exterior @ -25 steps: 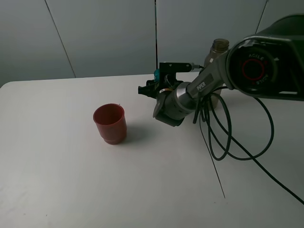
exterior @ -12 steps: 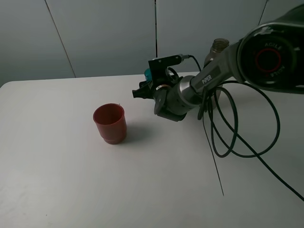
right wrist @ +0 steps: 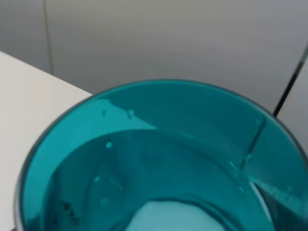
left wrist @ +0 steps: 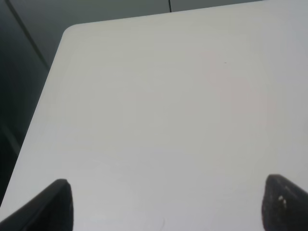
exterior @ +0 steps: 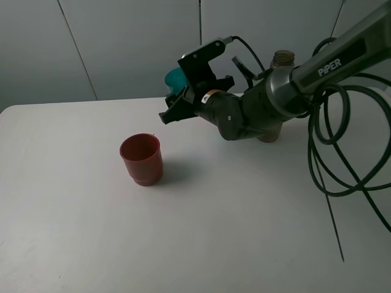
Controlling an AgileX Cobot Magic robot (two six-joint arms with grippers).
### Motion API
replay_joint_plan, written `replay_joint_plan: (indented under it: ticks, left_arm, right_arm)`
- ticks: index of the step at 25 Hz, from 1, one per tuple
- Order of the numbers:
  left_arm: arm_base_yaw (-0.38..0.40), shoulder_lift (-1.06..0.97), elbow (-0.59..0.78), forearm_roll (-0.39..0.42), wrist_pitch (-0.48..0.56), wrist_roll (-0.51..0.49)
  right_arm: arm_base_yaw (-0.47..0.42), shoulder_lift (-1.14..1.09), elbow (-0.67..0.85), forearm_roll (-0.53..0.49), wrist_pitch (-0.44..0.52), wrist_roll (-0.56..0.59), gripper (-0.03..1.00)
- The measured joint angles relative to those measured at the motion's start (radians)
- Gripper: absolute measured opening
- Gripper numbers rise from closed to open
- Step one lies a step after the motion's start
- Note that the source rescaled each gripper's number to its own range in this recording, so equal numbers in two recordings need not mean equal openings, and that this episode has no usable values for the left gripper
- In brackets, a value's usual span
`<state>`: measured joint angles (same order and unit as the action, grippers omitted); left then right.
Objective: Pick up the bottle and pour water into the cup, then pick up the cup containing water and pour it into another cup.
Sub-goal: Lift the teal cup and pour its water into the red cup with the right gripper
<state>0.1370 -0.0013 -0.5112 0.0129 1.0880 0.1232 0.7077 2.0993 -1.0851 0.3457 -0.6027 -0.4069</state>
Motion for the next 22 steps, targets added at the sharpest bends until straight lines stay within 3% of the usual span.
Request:
replay_joint_plan:
  ticks: [8,14,22]
  left_arm:
    - [0.000,0.000,0.000,0.000,0.000,0.000]
    - [0.000,0.000,0.000,0.000,0.000,0.000]
    - [0.000,0.000,0.000,0.000,0.000,-0.004]
  right_arm:
    - [0.000,-0.123,0.077,-0.294,0.110,0.033,0.07]
    - [0.000,-0.132,0.083,-0.468,0.122,0.057,0.07]
    - [0.000,-0.130,0.083,-0.540,0.069,0.031,0.07]
